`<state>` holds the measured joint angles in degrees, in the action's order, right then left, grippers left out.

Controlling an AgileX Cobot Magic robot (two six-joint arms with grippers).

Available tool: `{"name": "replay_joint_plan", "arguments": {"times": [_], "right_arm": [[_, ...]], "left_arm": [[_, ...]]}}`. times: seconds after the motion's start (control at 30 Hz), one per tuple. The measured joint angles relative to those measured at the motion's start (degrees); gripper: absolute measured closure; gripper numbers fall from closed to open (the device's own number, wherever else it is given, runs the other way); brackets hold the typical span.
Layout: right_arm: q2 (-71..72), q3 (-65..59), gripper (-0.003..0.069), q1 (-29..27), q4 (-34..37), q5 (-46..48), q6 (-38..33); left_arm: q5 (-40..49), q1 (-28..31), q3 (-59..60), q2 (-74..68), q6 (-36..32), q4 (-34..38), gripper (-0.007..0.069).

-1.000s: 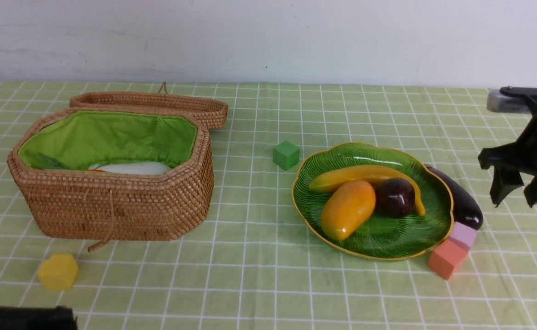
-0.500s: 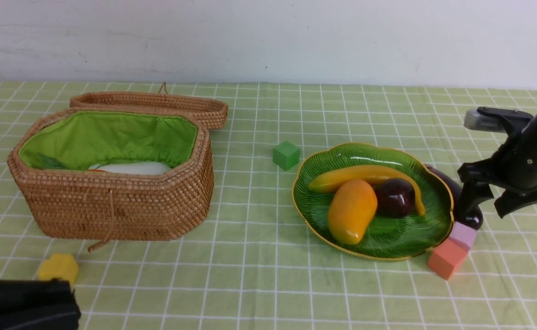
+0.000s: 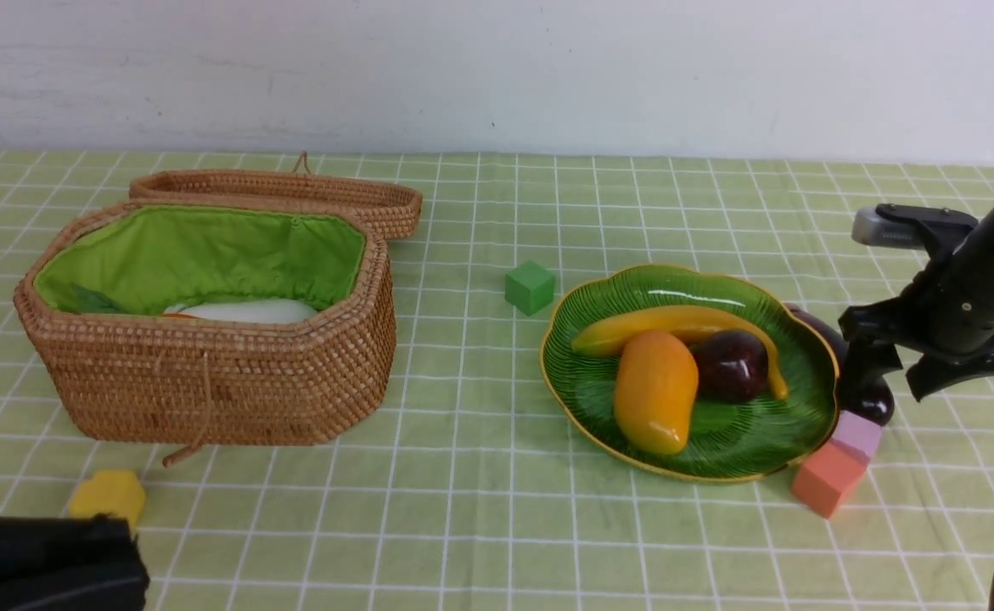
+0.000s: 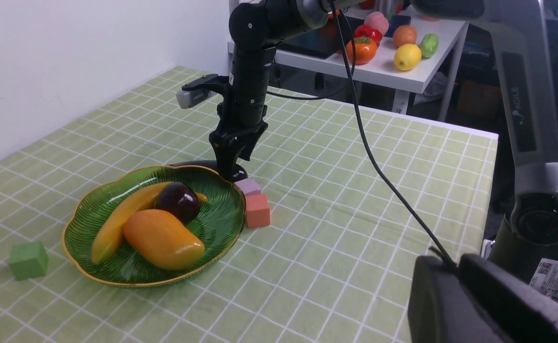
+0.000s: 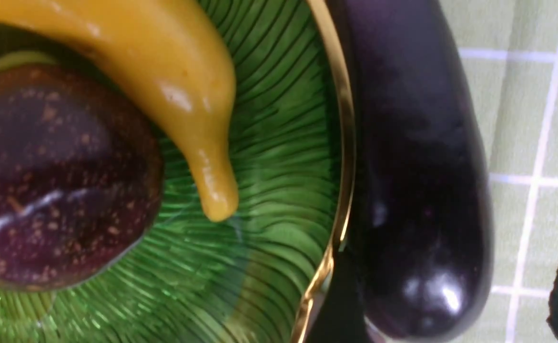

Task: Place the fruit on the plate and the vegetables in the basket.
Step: Grab an eggplant with your right arm and place it in the basket on the left.

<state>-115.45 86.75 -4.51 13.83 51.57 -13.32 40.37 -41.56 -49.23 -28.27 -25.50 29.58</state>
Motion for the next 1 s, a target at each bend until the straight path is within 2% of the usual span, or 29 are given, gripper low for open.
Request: {"name": "replay_joint_plan", "arguments": {"times": [1.0], "right_arm": [[-2.34,0.25,0.0121,-0.18,-1.31,-1.59,-0.2]], "left_arm": [[-0.05,0.0,0.0,0.0,0.0,0.1,0.0564]]}}
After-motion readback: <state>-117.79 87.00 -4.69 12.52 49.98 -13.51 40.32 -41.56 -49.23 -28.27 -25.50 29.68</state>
